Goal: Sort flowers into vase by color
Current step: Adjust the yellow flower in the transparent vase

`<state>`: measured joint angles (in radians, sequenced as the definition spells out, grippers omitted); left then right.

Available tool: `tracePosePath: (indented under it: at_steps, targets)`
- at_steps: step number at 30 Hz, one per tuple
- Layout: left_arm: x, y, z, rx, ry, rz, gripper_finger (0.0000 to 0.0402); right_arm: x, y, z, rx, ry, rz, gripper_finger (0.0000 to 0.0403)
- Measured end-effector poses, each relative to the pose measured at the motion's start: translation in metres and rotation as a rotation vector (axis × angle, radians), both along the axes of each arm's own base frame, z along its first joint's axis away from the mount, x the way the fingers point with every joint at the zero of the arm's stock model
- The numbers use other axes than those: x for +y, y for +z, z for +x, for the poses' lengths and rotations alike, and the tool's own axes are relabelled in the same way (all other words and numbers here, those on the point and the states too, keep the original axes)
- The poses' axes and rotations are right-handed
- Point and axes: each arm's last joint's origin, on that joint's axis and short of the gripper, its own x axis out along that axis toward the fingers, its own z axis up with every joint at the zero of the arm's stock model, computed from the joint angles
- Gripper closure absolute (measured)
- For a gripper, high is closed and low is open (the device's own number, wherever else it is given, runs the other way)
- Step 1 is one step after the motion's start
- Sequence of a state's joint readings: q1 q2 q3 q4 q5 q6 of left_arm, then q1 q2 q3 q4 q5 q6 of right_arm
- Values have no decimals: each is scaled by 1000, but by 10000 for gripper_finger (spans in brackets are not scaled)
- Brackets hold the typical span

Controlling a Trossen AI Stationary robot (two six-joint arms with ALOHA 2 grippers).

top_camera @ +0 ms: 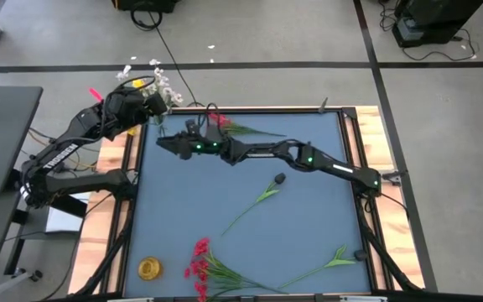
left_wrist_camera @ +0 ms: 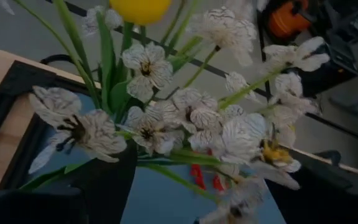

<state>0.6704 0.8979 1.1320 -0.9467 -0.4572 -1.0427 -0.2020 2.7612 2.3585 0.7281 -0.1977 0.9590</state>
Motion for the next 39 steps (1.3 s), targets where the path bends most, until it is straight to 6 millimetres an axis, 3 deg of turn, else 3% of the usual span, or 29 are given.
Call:
tracePosePath:
  at_steps: [5, 12, 20, 27, 32, 39]
  targets:
    - [7, -5, 9, 35, 11, -13, 63, -2, -13, -2, -1, -52, 105, 177]
    - [12, -13, 22, 67, -10, -47, 63, -5, -12, -2, 5, -39, 82, 177]
    - [11, -13, 24, -64, 78, -88, 63, -4, -9, -3, -24, 10, 70, 192]
    - [10, -15, 30, -82, 94, -102, 63, -4, 0, -1, -30, -109, 68, 201]
    - [13, -18, 33, -87, 121, -113, 63, -3, 1, -1, -29, -214, -32, 202]
    - [13, -19, 37, -136, 122, -152, 63, 9, -1, 2, -5, -211, -439, 203]
